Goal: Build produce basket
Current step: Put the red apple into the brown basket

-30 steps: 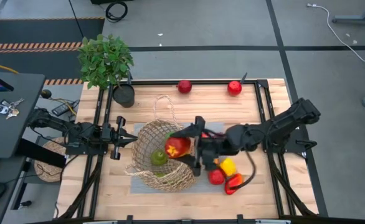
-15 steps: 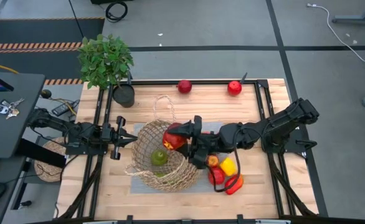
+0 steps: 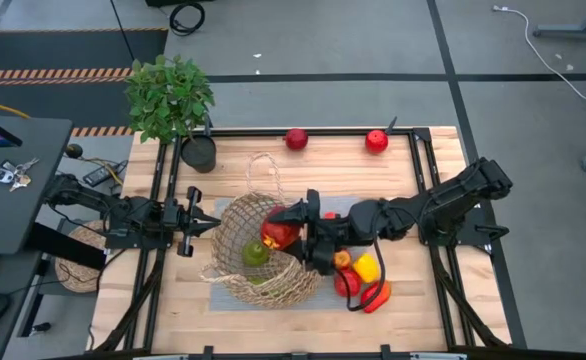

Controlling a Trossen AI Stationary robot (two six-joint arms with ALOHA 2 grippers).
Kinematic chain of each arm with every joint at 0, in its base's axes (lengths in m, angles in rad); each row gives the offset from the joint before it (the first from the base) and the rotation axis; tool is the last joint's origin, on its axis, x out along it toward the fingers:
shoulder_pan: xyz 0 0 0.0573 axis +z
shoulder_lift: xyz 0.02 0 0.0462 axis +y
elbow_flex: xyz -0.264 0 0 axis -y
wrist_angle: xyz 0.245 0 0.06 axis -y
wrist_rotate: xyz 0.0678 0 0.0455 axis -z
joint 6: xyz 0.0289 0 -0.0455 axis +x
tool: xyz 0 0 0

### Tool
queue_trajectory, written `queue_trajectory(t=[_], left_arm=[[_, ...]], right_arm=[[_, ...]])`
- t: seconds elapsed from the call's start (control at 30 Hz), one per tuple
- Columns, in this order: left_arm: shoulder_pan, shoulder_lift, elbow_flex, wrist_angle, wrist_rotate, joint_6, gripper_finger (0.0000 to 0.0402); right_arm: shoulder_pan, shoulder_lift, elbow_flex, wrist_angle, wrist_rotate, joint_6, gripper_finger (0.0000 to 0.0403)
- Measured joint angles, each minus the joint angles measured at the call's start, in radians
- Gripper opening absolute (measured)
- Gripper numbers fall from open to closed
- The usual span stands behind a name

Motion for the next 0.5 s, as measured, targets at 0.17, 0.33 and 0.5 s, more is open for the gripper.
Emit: queue_trajectory(t=[0.17, 0.33, 0.5], left_arm=[[0.0, 0.0, 0.0, 0.0, 0.0, 0.0, 0.0034], [0.0, 0.0, 0.0, 0.0, 0.0, 0.0, 0.0028], [0.0, 0.0, 0.0, -0.001, 0.0, 0.0, 0.0033]], right_arm=[[-0.016, 0.005, -0.003, 0.001, 0.0, -0.002, 0.0334], [-0.041, 0.023, -0.005, -0.004, -0.001, -0.01, 0.0334], [-0.069, 0.05, -0.005, 0.089, 0.006, -0.032, 0.0334]])
